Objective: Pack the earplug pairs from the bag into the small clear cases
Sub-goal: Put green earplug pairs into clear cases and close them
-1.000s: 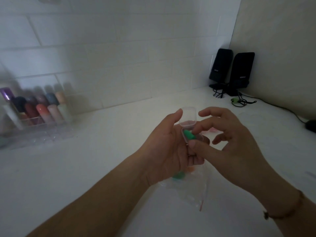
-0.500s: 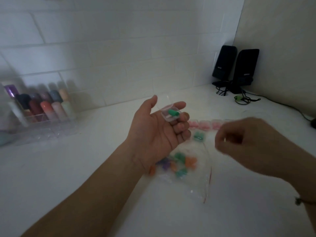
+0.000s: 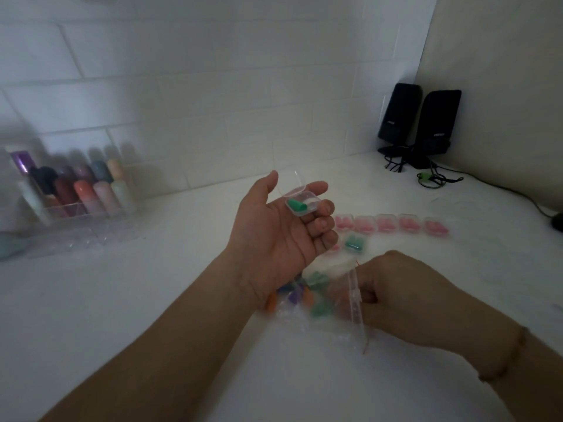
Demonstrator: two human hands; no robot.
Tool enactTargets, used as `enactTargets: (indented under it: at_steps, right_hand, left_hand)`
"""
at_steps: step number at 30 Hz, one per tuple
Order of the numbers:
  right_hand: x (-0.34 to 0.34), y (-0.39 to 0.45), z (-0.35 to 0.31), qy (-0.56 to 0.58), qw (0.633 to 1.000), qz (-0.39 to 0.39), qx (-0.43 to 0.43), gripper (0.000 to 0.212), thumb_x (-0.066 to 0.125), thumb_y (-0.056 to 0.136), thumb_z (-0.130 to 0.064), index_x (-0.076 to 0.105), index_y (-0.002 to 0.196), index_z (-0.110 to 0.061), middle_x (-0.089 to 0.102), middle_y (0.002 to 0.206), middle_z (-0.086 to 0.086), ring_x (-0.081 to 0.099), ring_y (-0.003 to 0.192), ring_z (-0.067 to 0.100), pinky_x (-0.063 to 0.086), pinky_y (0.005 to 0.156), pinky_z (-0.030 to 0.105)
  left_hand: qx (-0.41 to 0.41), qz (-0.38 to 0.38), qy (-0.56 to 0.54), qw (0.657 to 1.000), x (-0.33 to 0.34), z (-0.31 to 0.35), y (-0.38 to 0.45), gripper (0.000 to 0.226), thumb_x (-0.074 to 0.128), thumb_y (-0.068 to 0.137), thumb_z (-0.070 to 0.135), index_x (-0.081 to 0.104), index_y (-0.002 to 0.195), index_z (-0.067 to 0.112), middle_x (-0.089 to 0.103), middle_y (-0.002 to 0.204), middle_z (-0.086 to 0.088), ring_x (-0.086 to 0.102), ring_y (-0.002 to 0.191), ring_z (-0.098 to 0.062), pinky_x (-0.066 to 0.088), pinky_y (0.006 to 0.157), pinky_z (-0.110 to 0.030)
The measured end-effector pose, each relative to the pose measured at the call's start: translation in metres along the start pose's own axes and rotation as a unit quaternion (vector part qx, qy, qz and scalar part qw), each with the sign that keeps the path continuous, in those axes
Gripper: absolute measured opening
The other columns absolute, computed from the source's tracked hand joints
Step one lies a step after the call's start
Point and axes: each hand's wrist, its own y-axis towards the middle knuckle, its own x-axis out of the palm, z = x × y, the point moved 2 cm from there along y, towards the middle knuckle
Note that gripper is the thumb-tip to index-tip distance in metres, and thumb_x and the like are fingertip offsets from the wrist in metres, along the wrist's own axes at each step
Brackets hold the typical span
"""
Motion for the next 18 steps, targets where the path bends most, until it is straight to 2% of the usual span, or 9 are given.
enactTargets:
  at_steps: [2, 4, 6, 9, 12, 14, 15, 17, 18]
  right_hand:
    - [0.004, 0.001, 0.000, -0.043, 0.999, 0.024, -0.002, 0.025, 0.059, 0.085, -0.055, 0.071, 0.095, -0.036, 0.051, 0.055, -0.010, 0.045, 0.052, 0.006, 0.040, 0.057, 0.021]
    - [0.007, 0.002, -0.002, -0.078, 0.996, 0.034, -0.002, 0.029, 0.056, 0.086, -0.057, 0.069, 0.094, -0.032, 0.046, 0.057, -0.006, 0.043, 0.056, 0.008, 0.047, 0.066, 0.027]
    - [0.003, 0.000, -0.004, -0.067, 0.997, 0.024, -0.022, 0.024, 0.059, 0.086, -0.053, 0.068, 0.092, -0.032, 0.044, 0.055, -0.006, 0.042, 0.054, 0.008, 0.045, 0.062, 0.024]
    - [-0.020, -0.007, 0.008, 0.088, 0.996, -0.020, -0.030, 0.007, 0.071, 0.082, -0.036, 0.071, 0.088, -0.034, 0.057, 0.056, -0.011, 0.047, 0.048, 0.004, 0.037, 0.051, 0.014]
    - [-0.051, -0.020, 0.027, 0.206, 0.976, -0.067, -0.016, 0.011, 0.072, 0.075, -0.039, 0.070, 0.085, -0.034, 0.072, 0.073, -0.005, 0.059, 0.054, 0.002, 0.046, 0.052, 0.014]
    - [-0.062, -0.024, 0.036, 0.289, 0.957, -0.027, -0.021, 0.016, 0.074, 0.068, -0.034, 0.072, 0.082, -0.026, 0.074, 0.076, 0.008, 0.067, 0.058, 0.017, 0.054, 0.055, 0.021]
    - [-0.064, -0.023, 0.039, 0.330, 0.943, 0.007, -0.031, 0.014, 0.074, 0.066, -0.025, 0.072, 0.080, -0.022, 0.072, 0.073, 0.013, 0.067, 0.057, 0.023, 0.055, 0.054, 0.025]
    - [-0.061, -0.019, 0.041, 0.409, 0.906, 0.086, -0.068, 0.015, 0.072, 0.065, -0.009, 0.070, 0.077, -0.017, 0.069, 0.066, 0.016, 0.063, 0.052, 0.026, 0.053, 0.052, 0.027]
    - [-0.058, -0.016, 0.039, 0.444, 0.884, 0.118, -0.085, 0.017, 0.073, 0.064, -0.009, 0.070, 0.078, -0.017, 0.067, 0.063, 0.014, 0.060, 0.050, 0.025, 0.051, 0.052, 0.025]
  left_hand:
    - [-0.003, -0.001, 0.001, 1.000, 0.000, -0.001, 0.000, 0.054, 0.035, 0.093, 0.051, 0.057, 0.101, 0.003, 0.044, 0.077, -0.010, 0.039, 0.061, -0.019, 0.034, 0.062, -0.031]
    - [-0.004, -0.003, 0.001, 1.000, 0.001, -0.002, 0.000, 0.053, 0.035, 0.092, 0.051, 0.056, 0.102, 0.003, 0.043, 0.077, -0.010, 0.038, 0.061, -0.019, 0.034, 0.062, -0.031]
    - [-0.003, -0.004, 0.001, 1.000, 0.002, -0.002, -0.001, 0.053, 0.036, 0.092, 0.051, 0.056, 0.102, 0.003, 0.042, 0.078, -0.010, 0.037, 0.062, -0.019, 0.033, 0.062, -0.031]
    - [-0.005, -0.008, 0.010, 1.000, 0.003, -0.002, -0.001, 0.052, 0.035, 0.092, 0.050, 0.056, 0.101, 0.003, 0.044, 0.076, -0.010, 0.037, 0.061, -0.019, 0.033, 0.063, -0.031]
    - [-0.014, -0.016, 0.022, 1.000, 0.005, -0.004, -0.002, 0.052, 0.035, 0.092, 0.050, 0.056, 0.102, 0.004, 0.048, 0.075, -0.011, 0.039, 0.059, -0.019, 0.034, 0.062, -0.031]
    - [-0.026, -0.022, 0.028, 0.999, 0.006, -0.006, -0.003, 0.051, 0.036, 0.091, 0.050, 0.056, 0.103, 0.004, 0.049, 0.075, -0.012, 0.040, 0.059, -0.019, 0.034, 0.061, -0.031]
    - [-0.032, -0.027, 0.032, 0.999, 0.007, -0.008, -0.003, 0.051, 0.037, 0.090, 0.049, 0.056, 0.104, 0.004, 0.050, 0.074, -0.012, 0.041, 0.059, -0.020, 0.035, 0.061, -0.031]
    - [-0.047, -0.041, 0.046, 0.997, 0.009, -0.011, -0.004, 0.052, 0.038, 0.089, 0.050, 0.056, 0.106, 0.004, 0.052, 0.073, -0.014, 0.042, 0.058, -0.020, 0.036, 0.061, -0.031]
    - [-0.053, -0.049, 0.057, 0.996, 0.010, -0.012, -0.005, 0.053, 0.039, 0.088, 0.050, 0.057, 0.107, 0.003, 0.053, 0.073, -0.014, 0.043, 0.058, -0.020, 0.036, 0.062, -0.031]
